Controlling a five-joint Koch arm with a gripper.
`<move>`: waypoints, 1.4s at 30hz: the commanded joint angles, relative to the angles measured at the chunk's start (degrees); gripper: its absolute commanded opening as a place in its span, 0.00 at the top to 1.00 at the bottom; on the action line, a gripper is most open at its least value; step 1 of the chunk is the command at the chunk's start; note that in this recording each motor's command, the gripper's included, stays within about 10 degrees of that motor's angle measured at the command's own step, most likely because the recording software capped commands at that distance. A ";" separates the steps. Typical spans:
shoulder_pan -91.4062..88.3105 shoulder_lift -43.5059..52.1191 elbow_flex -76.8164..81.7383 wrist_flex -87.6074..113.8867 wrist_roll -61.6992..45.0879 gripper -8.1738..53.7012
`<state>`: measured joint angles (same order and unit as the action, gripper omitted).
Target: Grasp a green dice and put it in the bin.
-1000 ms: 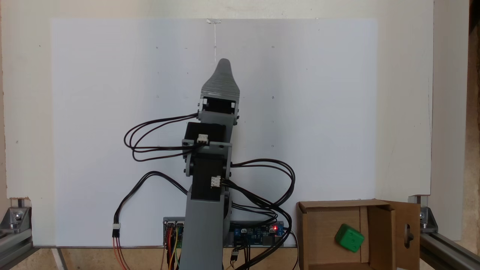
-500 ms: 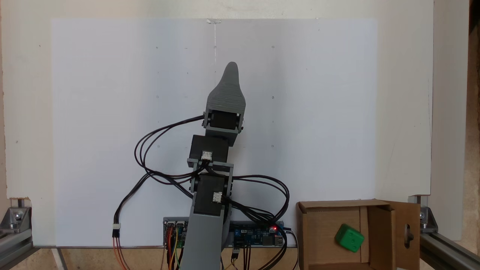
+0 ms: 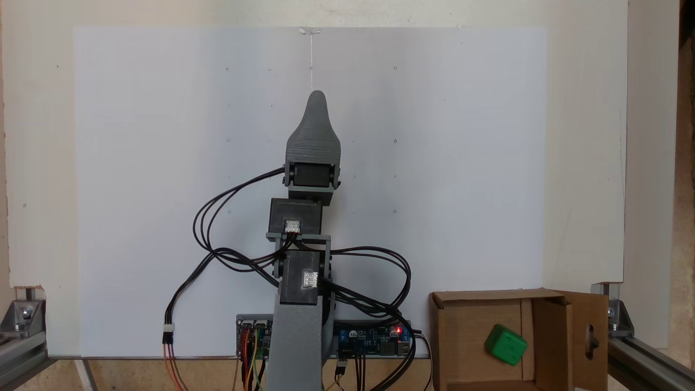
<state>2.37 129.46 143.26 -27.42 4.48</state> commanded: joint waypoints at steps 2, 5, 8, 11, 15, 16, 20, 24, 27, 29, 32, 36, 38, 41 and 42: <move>-0.44 6.42 2.11 -11.93 1.49 0.12; -0.44 6.42 6.59 -18.61 1.49 0.12; -0.44 6.42 10.28 -25.64 1.49 0.14; -0.44 6.42 13.36 -32.41 1.49 0.15; -0.09 6.42 16.96 -41.46 1.41 0.15; -0.09 6.42 17.84 -43.75 1.41 0.15; -0.18 6.42 19.86 -50.36 1.41 0.16; -0.35 6.42 22.32 -50.98 1.41 0.16; -0.18 6.42 24.70 -52.91 1.49 0.15; -0.18 6.33 27.25 -55.28 1.49 0.15; 0.00 6.33 28.65 -55.90 1.49 0.15; 0.00 6.33 28.83 -55.90 1.58 0.15; 0.09 6.33 28.83 -55.99 1.49 0.15; -0.09 6.15 29.09 -55.90 1.67 0.15; -0.26 6.06 29.09 -55.90 1.67 0.15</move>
<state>2.29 129.46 173.14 -79.63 4.57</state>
